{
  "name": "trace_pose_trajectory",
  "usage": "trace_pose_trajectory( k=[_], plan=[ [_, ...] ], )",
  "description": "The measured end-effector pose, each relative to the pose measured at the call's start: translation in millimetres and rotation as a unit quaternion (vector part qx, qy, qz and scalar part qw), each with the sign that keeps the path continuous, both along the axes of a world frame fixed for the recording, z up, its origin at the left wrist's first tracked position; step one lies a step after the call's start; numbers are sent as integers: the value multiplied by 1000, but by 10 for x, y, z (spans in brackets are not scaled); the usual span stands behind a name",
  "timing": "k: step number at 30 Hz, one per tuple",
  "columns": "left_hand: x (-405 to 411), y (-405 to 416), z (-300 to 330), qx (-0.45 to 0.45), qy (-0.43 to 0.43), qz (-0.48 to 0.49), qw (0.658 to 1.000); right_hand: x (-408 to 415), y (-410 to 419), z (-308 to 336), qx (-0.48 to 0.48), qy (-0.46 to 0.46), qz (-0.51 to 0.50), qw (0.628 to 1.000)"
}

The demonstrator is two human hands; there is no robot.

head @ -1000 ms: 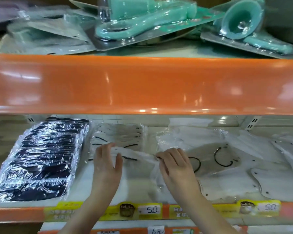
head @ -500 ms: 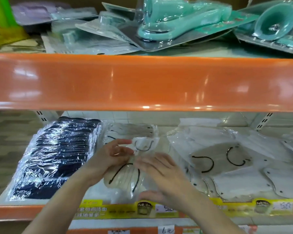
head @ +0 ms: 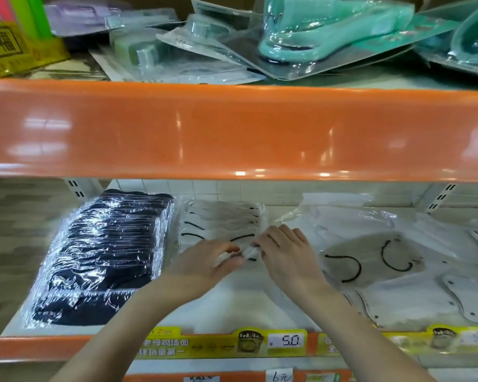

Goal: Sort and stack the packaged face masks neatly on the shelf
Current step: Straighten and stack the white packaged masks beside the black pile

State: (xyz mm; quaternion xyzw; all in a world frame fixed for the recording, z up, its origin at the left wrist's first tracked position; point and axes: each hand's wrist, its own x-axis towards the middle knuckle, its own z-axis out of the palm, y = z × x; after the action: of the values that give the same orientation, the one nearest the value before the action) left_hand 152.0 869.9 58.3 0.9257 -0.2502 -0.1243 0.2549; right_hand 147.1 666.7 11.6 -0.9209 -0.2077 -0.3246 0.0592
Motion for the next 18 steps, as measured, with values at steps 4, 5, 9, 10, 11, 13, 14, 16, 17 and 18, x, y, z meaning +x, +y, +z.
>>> trace_pose_trajectory(
  k=[4,5,9,10,11,13,14,16,17,18],
  plan=[
    [-5,-47,-140,85,-190,11,978,91,125,71,39,-21,-54,998],
    [37,-34,-215,81,-264,26,961,113,160,91,53,-27,-56,997],
    [240,60,-382,52,-368,102,923,183,311,110,84,-48,-49,994],
    [276,81,-381,60,-378,107,917,197,348,81,87,-47,-46,994],
    [315,106,-427,73,-387,109,913,202,383,38,86,-44,-46,994],
    [377,154,-528,110,-369,103,917,191,447,-102,76,-31,-52,995],
    [385,163,-577,129,-338,100,927,168,477,-186,68,-18,-56,996],
    [363,176,-686,145,-287,94,942,98,528,-338,53,9,-59,997],
    [334,175,-733,147,-279,90,945,69,540,-405,45,22,-62,997],
    [287,167,-761,143,-275,87,947,37,545,-453,39,42,-65,996]
  ],
)
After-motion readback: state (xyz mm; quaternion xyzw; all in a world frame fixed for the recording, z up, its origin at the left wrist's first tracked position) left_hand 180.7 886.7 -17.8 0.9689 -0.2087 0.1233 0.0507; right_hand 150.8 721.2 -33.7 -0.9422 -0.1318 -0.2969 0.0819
